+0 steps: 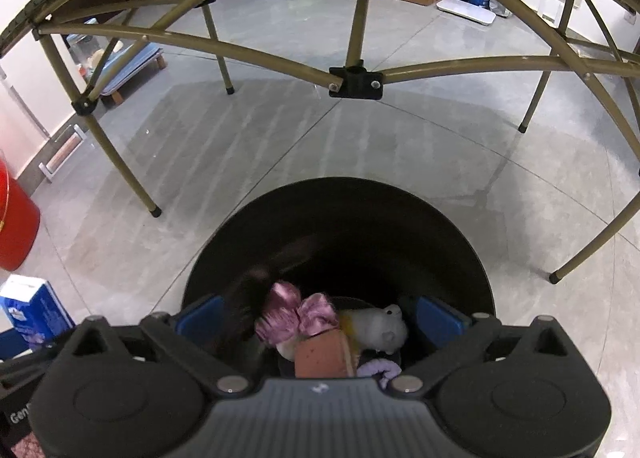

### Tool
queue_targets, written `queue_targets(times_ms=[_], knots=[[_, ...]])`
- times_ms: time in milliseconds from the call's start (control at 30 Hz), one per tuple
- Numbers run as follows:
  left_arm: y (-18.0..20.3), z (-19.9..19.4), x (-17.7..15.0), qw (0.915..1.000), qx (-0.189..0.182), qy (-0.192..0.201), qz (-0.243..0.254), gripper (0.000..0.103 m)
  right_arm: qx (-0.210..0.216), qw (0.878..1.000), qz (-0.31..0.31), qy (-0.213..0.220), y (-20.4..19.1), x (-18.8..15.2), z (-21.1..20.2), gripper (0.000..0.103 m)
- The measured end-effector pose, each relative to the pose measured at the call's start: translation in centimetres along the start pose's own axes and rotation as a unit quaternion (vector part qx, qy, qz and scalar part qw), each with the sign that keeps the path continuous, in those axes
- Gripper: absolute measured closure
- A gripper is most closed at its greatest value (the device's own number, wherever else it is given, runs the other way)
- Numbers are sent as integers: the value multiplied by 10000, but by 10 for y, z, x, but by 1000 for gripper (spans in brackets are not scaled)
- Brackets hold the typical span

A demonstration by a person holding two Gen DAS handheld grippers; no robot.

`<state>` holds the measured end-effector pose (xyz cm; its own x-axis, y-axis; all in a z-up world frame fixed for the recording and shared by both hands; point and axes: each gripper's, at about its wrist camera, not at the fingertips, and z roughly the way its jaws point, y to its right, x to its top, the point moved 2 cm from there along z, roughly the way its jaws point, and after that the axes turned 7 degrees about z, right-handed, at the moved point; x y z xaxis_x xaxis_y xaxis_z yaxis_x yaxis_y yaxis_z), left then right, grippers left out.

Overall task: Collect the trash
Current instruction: 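Lower the right tool into the bin and open it to drop the scrunchie, then move the left tool holding the tissue box over the bin opening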

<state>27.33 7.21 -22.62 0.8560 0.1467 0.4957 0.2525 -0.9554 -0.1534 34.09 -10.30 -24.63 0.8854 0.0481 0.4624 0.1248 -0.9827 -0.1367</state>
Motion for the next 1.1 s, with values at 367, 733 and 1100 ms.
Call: queue_targets(times_ms=[367,733,1100], knots=[[-1,-1,1,10000,-24,13,-14,52,14,9999,111,35,2,1,-3,0],[2,-6,3,9999,-84,55,-7,52,-27,9997,176,149,19,3,-19,0],[23,-17,15,9994,-158,276,96,52,-143,9981,423,414,60,7,-46,0]])
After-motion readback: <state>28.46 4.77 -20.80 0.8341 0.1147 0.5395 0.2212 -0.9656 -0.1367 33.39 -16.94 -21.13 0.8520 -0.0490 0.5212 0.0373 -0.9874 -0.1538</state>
